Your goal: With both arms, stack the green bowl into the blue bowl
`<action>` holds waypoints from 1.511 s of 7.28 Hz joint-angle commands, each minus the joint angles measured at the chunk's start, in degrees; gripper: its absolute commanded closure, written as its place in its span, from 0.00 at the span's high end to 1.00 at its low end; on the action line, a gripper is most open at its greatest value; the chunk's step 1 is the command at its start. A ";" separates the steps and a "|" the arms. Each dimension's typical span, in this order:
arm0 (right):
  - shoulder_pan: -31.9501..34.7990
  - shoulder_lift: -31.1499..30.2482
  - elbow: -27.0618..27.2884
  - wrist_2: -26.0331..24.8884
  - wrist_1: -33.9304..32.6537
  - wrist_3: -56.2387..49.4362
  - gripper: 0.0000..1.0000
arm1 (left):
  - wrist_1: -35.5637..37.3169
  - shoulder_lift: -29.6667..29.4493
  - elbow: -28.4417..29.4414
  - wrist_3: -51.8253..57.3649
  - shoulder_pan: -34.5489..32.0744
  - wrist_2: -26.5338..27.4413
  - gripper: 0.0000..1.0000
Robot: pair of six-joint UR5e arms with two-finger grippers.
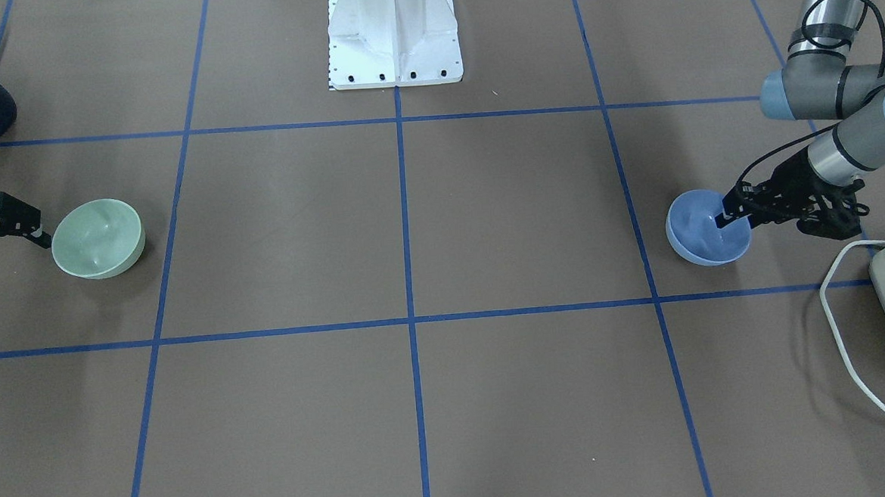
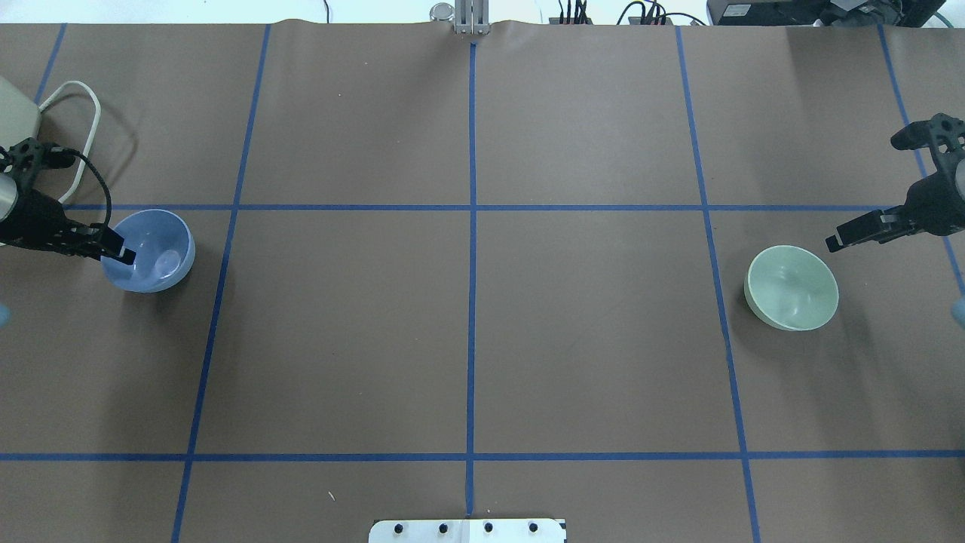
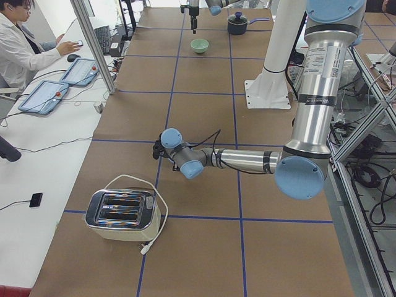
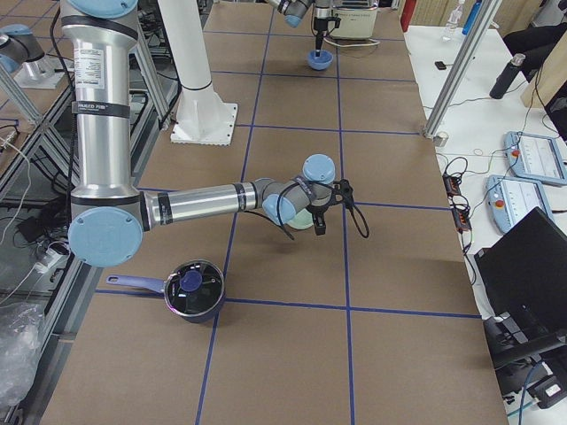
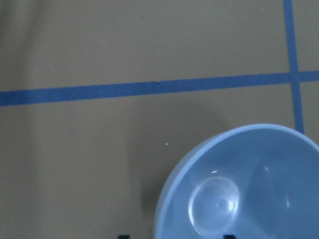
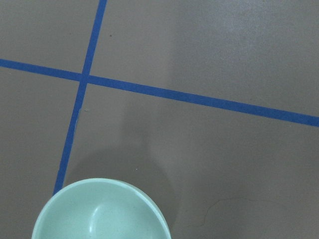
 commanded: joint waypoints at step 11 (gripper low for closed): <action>-2.37 0.81 -5.15 -1.32 5.48 0.09 0.87 | 15.76 -6.85 -15.57 -17.67 -0.09 -2.40 0.08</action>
